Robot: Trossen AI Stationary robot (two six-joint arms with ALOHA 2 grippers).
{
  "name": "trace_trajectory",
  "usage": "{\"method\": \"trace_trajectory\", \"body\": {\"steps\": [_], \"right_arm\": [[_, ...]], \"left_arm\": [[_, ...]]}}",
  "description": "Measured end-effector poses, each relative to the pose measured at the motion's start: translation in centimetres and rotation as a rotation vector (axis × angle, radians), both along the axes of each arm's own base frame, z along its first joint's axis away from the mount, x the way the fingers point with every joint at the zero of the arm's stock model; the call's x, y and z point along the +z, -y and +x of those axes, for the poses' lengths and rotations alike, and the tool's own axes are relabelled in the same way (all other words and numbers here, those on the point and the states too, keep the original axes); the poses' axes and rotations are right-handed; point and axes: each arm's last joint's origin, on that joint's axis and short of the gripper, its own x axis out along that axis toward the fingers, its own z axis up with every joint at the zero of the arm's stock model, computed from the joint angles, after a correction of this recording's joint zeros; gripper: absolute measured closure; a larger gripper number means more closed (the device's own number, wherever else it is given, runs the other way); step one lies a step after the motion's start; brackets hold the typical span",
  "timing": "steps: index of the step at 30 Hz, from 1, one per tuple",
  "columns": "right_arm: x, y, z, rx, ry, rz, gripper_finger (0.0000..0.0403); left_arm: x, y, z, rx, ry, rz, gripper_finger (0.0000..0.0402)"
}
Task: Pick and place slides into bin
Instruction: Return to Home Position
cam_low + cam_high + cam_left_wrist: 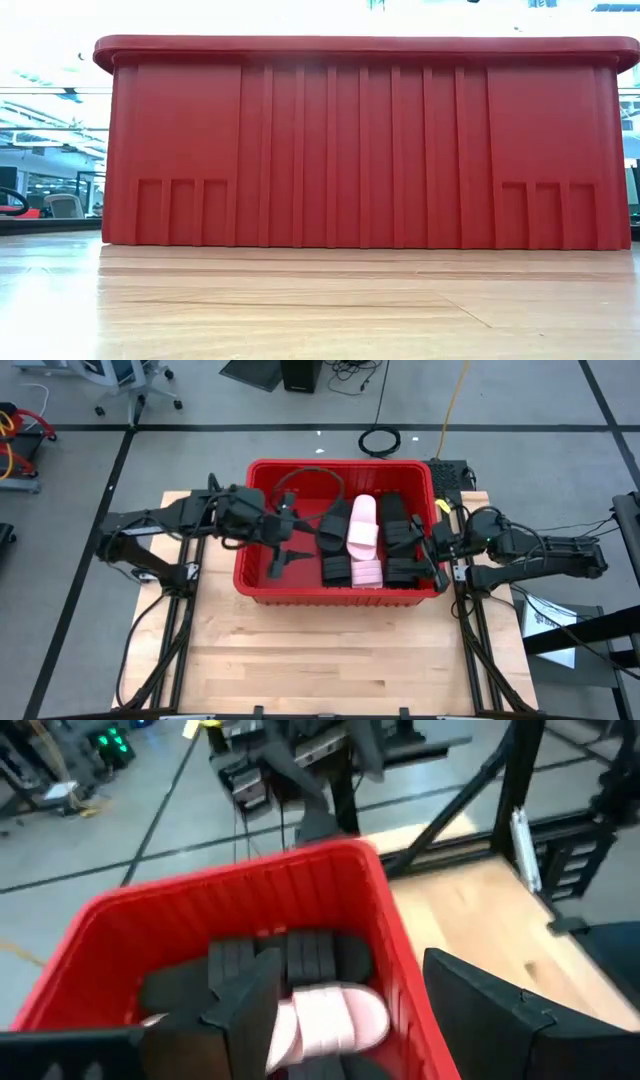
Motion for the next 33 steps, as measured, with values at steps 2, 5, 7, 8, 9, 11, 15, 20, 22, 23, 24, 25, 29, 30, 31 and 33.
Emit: {"method": "trace_trajectory", "body": {"steps": [2,5,7,8,9,11,15,20,22,23,24,25,29,30,31,33], "right_arm": [[0.1,-0.2,-0.2,0.013,0.011,-0.005,0.0202],[0.2,-0.5,-0.7,0.028,0.013,-0.021,0.0202],[0.3,-0.5,-1.2,0.032,0.040,-0.023,0.0202],[0.1,-0.5,-1.5,0.032,0.035,-0.026,0.0202],[-0.2,-0.5,-1.5,0.030,0.035,-0.029,0.0202],[-0.3,-0.5,-2.1,0.025,0.067,-0.034,0.0202],[-0.9,-0.4,-2.6,-0.017,0.103,-0.025,0.0202],[-1.5,-0.2,-3.3,-0.086,0.141,-0.014,0.0202],[-1.8,-0.1,-3.2,-0.103,0.136,-0.013,0.0202],[-1.7,-0.1,-3.3,-0.104,0.146,-0.013,0.0202],[-1.9,-0.1,-3.4,-0.105,0.145,-0.013,0.0202],[-2.1,-0.1,-3.3,-0.105,0.138,-0.014,0.0202],[-2.4,-0.1,-3.4,-0.105,0.142,-0.018,0.0202],[-2.3,-0.1,-3.4,-0.105,0.151,-0.019,0.0202],[-2.3,-0.1,-3.6,-0.105,0.161,-0.019,0.0202],[-2.4,-0.1,-3.8,-0.104,0.166,-0.014,0.0202]], "left_arm": [[-1.3,0.0,-1.2,0.003,-0.027,0.000,0.0160],[-1.6,0.0,-3.0,0.013,0.086,-0.003,0.0160],[-2.3,0.0,-4.5,0.012,0.118,-0.002,0.0160],[-2.4,0.1,-5.2,0.012,0.153,-0.005,0.0160],[-2.9,0.1,-5.9,0.014,0.162,-0.010,0.0160],[-4.5,0.1,-6.9,0.024,0.141,-0.022,0.0160],[-5.7,0.2,-8.9,0.034,0.244,-0.044,0.0160],[-7.6,0.5,-10.5,0.027,0.346,-0.044,0.0160],[-8.2,0.6,-11.3,0.024,0.384,-0.045,0.0160],[-8.2,0.7,-11.6,0.021,0.414,-0.043,0.0160],[-8.3,0.7,-12.0,0.019,0.443,-0.043,0.0160],[-8.7,0.8,-12.3,0.017,0.451,-0.045,0.0160],[-10.4,1.0,-13.2,0.003,0.455,-0.049,0.0160],[-10.7,1.1,-13.6,0.003,0.459,-0.047,0.0160],[-10.5,1.0,-14.0,0.005,0.490,-0.046,0.0160],[-10.4,1.0,-15.0,0.014,0.524,-0.062,0.0160]]}}
